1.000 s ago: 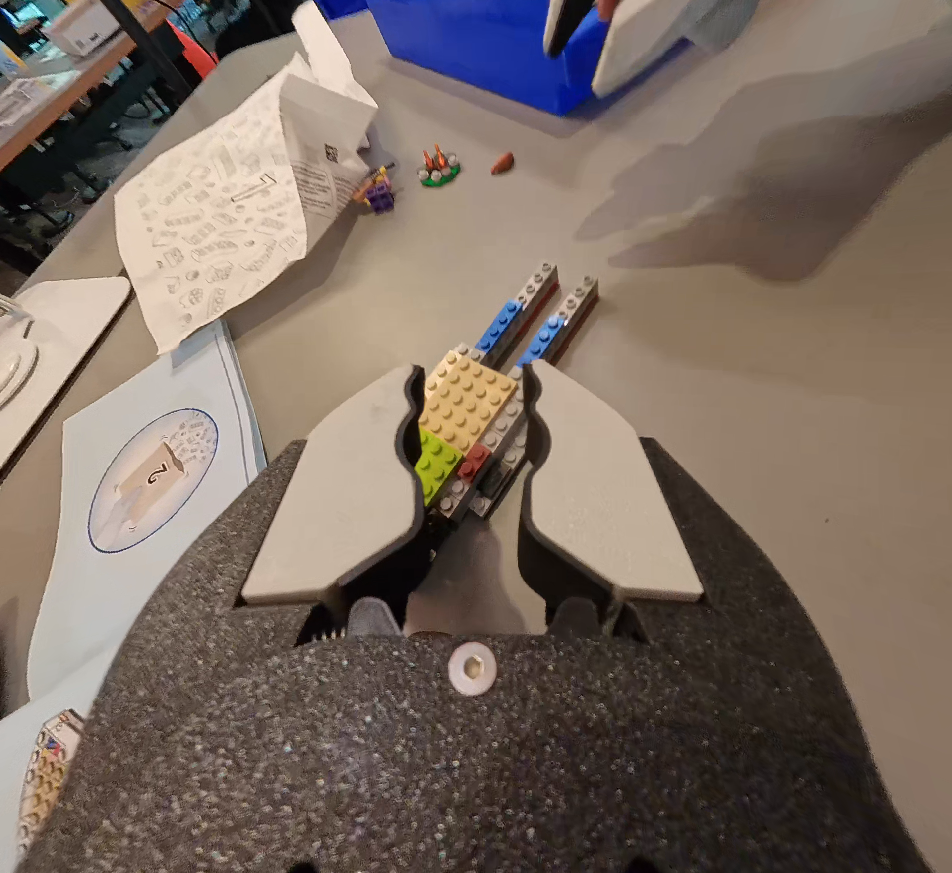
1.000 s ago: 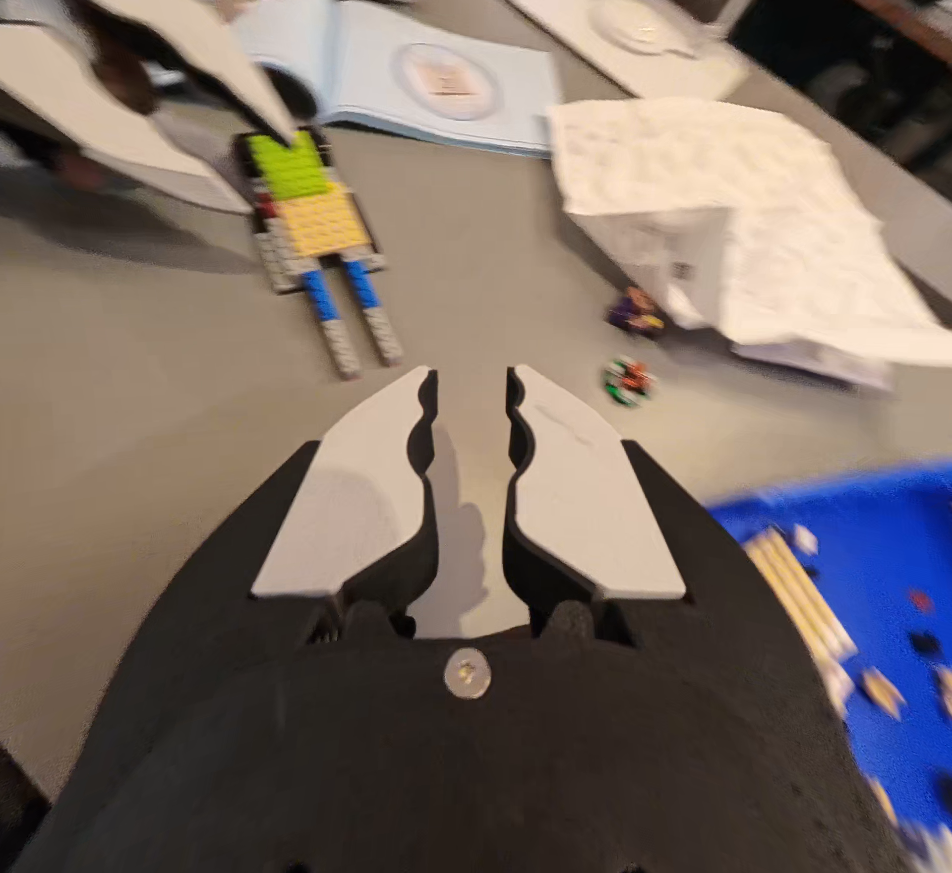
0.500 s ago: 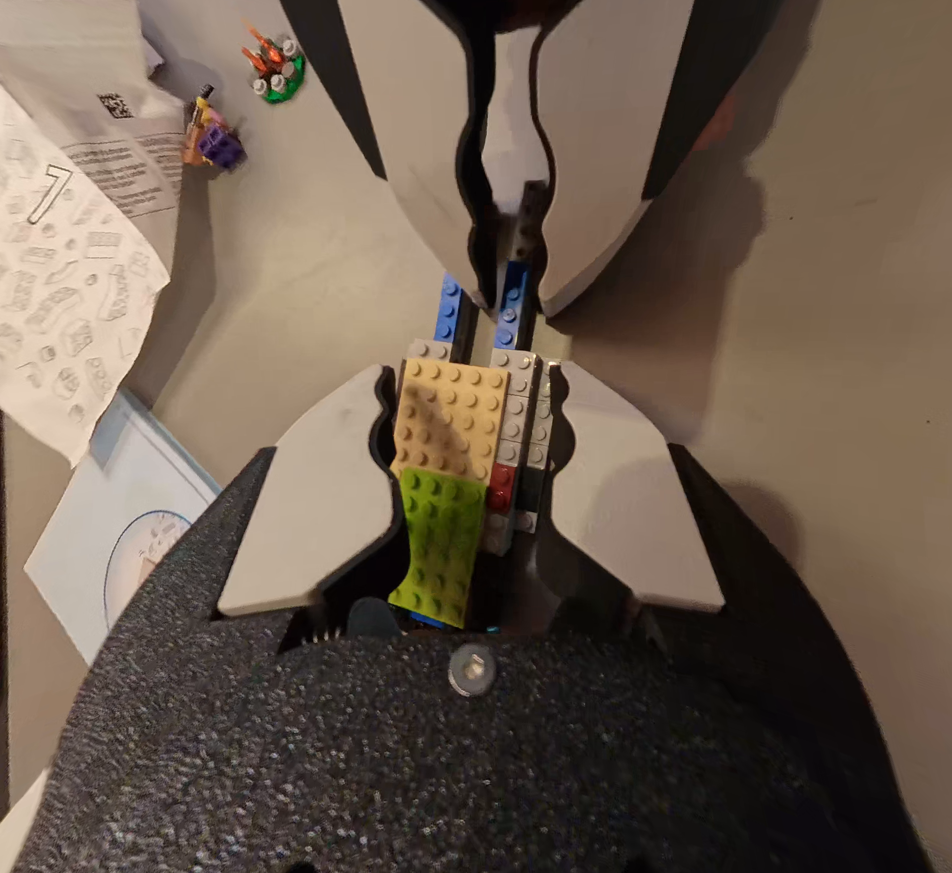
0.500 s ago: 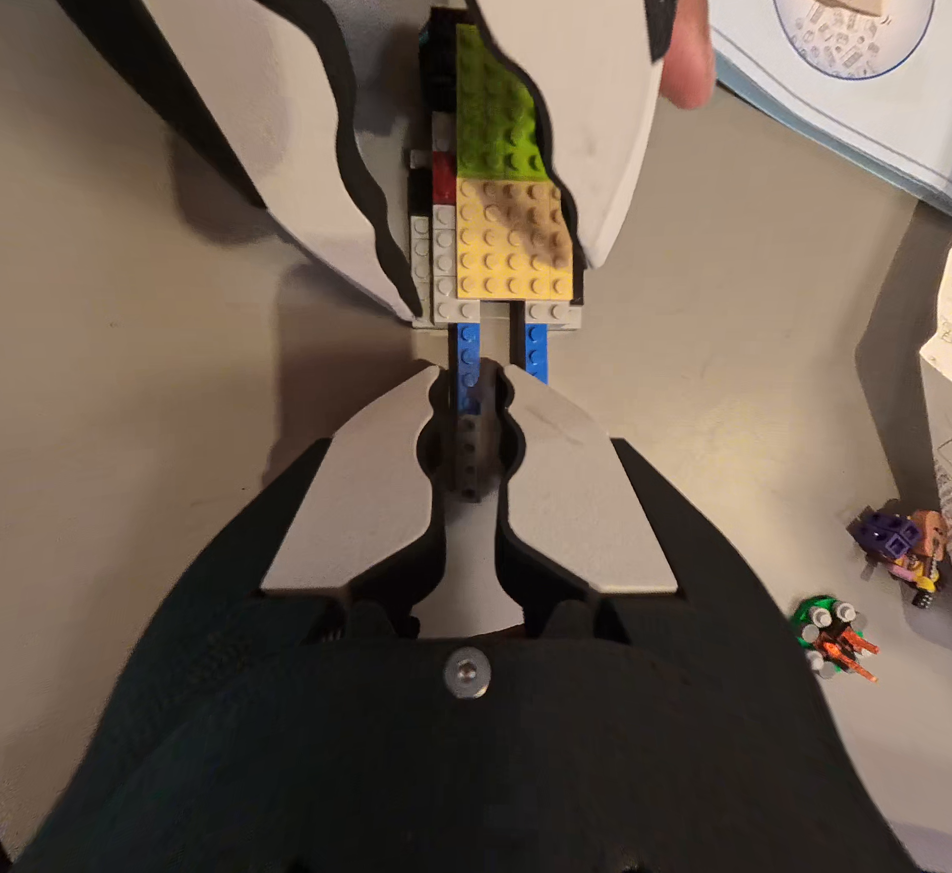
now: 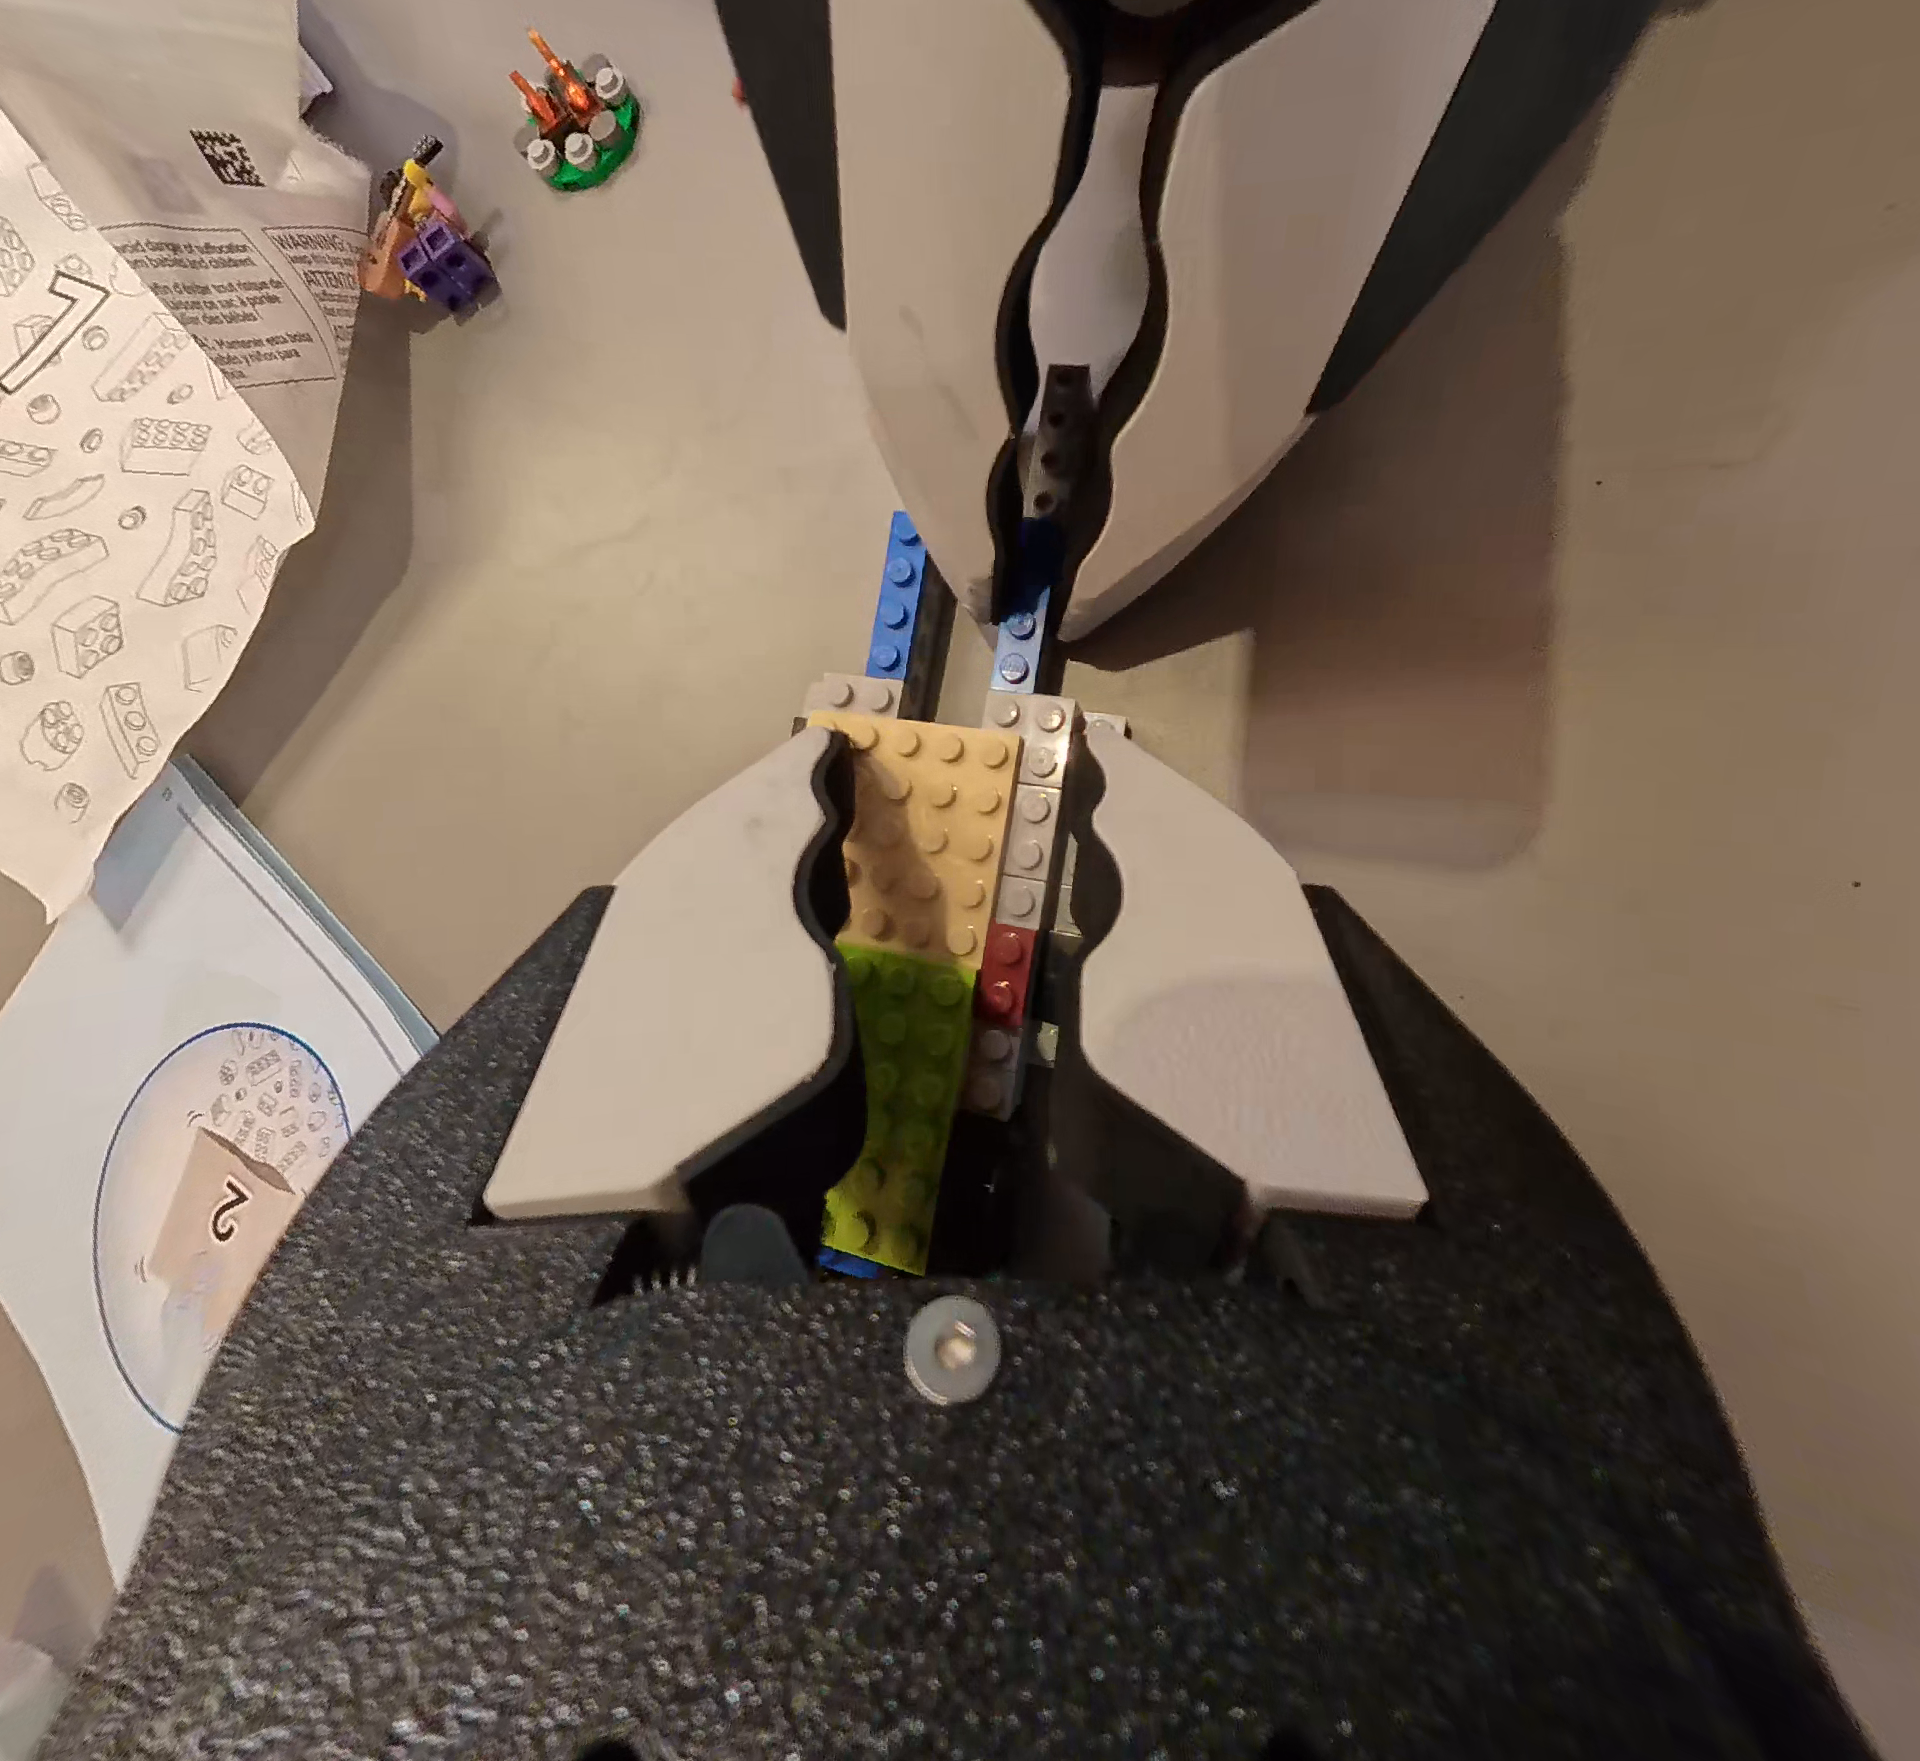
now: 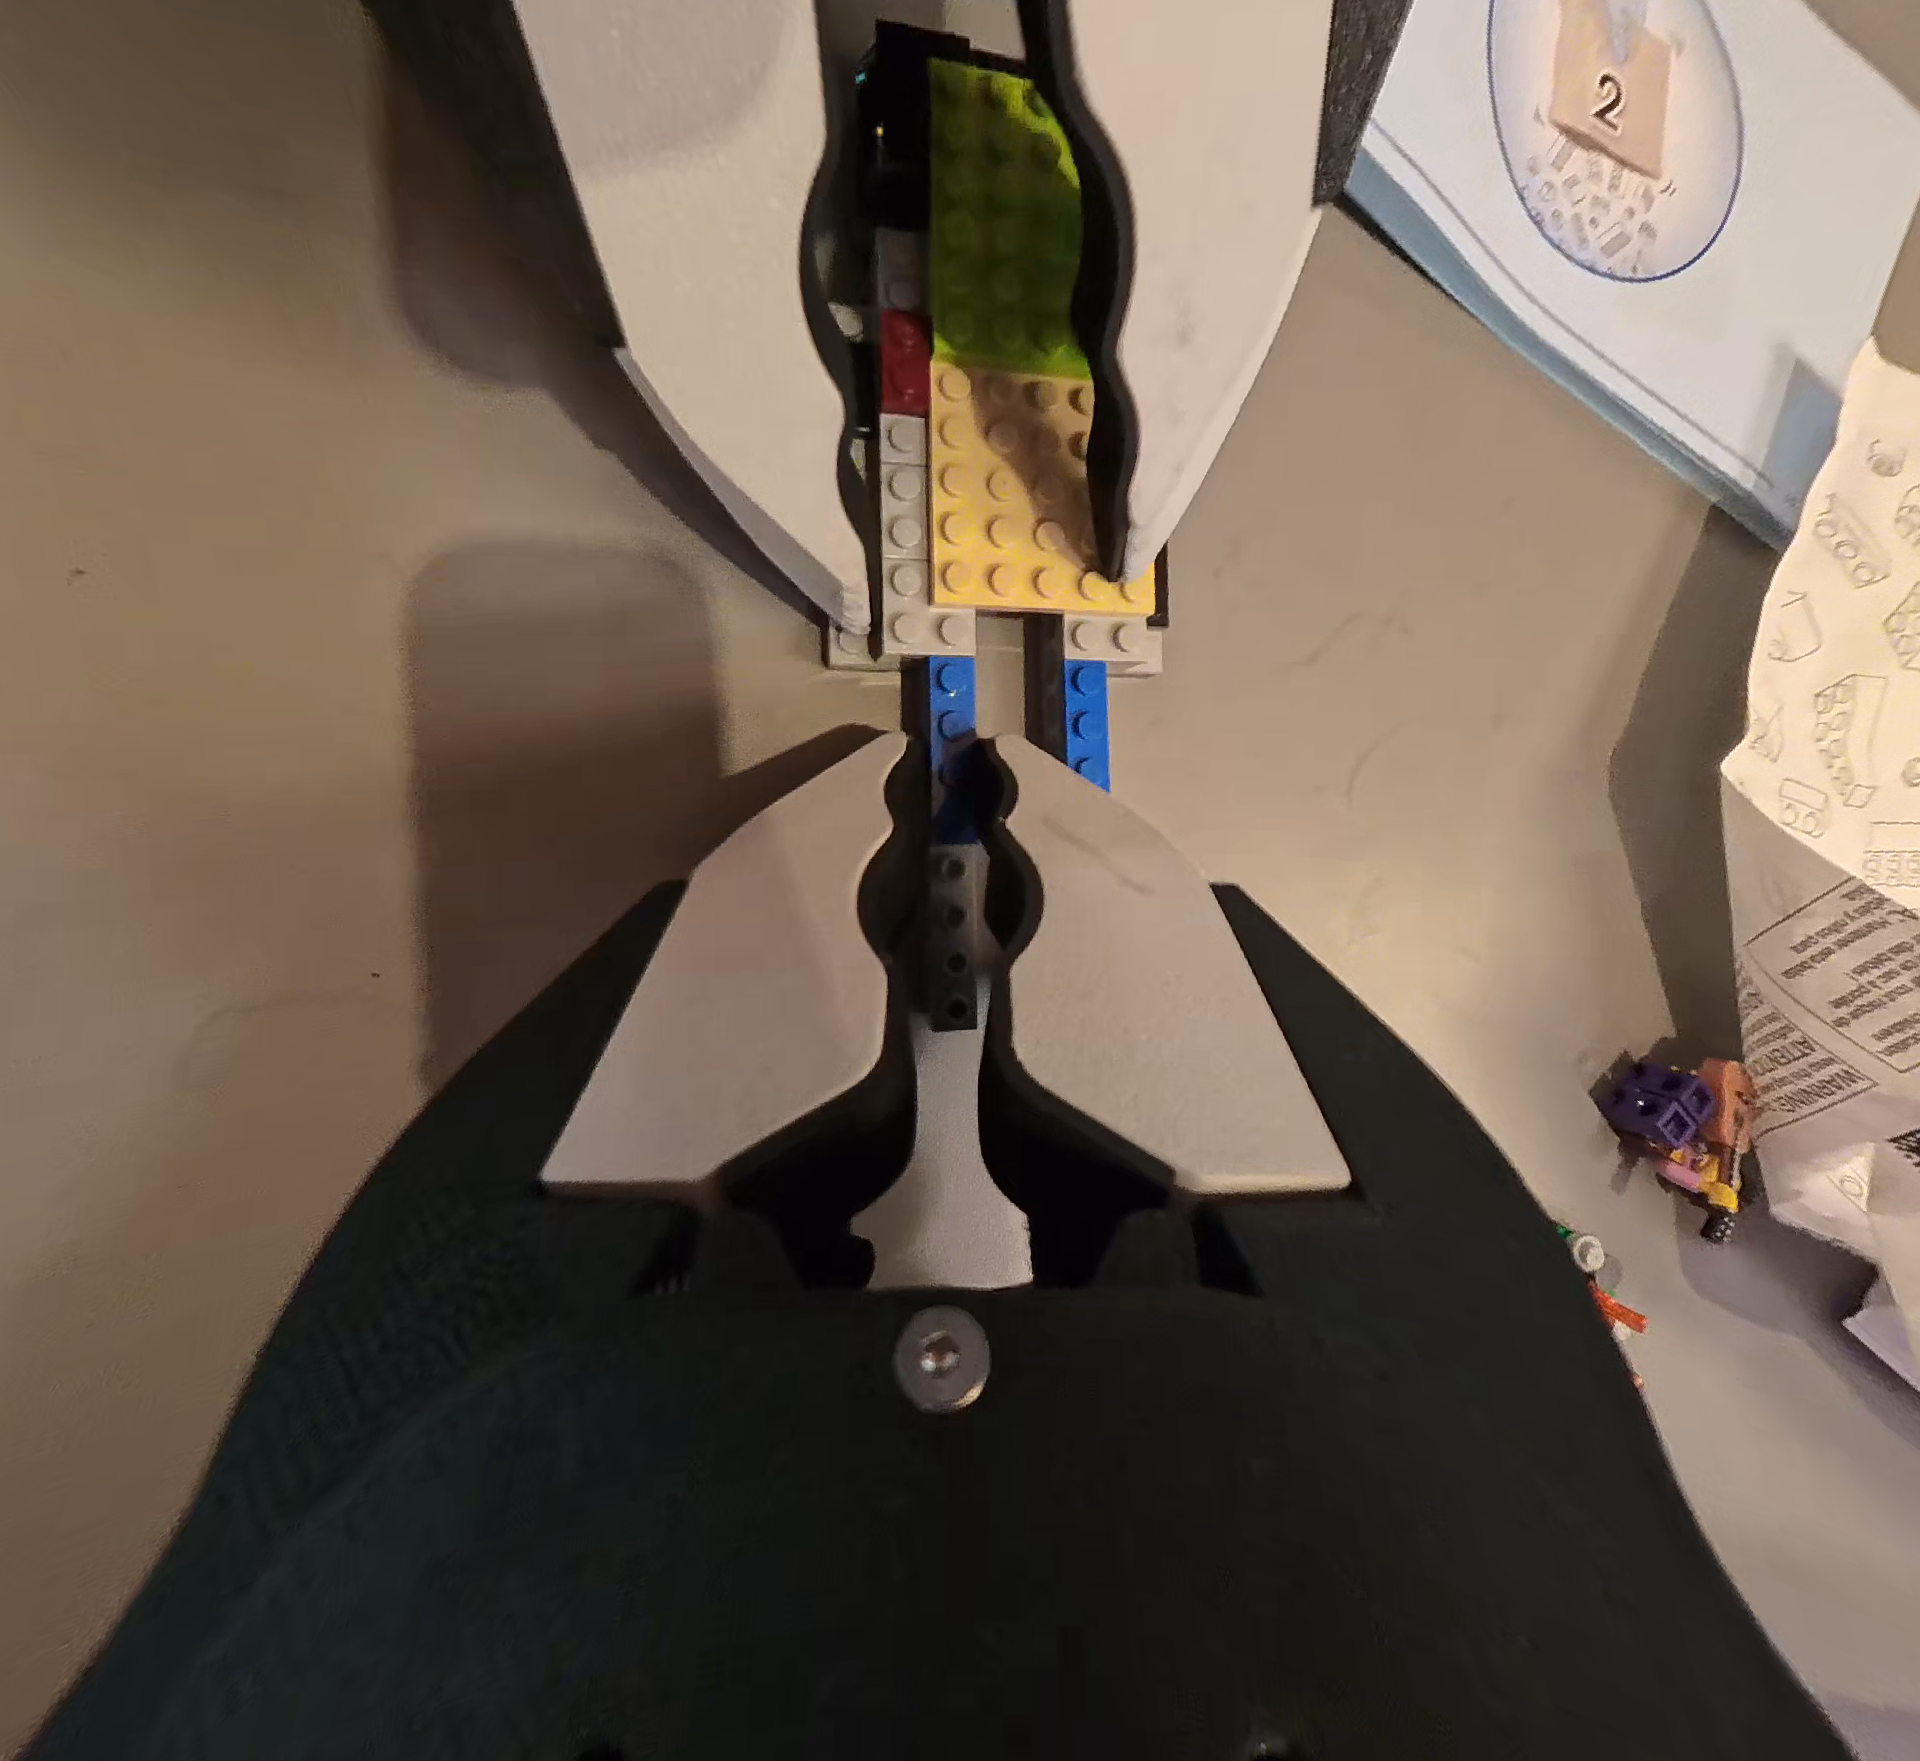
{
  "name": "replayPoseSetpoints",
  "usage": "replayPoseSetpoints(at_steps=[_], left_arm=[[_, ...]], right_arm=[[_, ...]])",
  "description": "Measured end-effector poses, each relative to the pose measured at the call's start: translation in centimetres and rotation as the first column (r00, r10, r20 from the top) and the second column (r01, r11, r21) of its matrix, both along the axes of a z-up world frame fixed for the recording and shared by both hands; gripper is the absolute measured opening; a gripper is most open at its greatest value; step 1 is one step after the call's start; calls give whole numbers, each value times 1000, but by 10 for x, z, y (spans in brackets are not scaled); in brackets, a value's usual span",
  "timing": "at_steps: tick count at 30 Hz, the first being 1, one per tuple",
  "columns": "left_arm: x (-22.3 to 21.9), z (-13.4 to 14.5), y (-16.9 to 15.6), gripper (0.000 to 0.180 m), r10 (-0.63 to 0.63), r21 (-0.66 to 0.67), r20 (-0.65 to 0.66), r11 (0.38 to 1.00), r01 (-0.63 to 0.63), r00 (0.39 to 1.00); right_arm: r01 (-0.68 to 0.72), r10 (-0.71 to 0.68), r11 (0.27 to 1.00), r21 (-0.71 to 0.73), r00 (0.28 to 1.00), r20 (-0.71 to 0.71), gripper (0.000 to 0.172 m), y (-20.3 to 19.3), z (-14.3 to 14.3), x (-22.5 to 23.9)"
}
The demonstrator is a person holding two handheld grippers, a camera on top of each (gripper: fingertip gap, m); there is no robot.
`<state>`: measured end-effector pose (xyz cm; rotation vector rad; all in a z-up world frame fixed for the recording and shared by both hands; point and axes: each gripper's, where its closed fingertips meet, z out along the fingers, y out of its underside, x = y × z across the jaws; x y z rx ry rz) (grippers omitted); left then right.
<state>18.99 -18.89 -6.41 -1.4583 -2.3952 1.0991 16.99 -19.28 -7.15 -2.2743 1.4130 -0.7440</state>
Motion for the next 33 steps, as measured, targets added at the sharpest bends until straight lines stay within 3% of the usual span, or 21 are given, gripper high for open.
replayPoseSetpoints(at_steps=[18, 33], left_arm=[[-3, 0, 2, 39, -14, -5, 4, 1000, 14, 1000], [-3, 0, 5, 39, -43, -27, 10, 999, 43, 999]], right_arm=[[-16, 42, 989, -149, 984, 171, 10, 2, 2, -1], [-28, 29, 997, 73, 999, -15, 8, 8, 2, -1]])
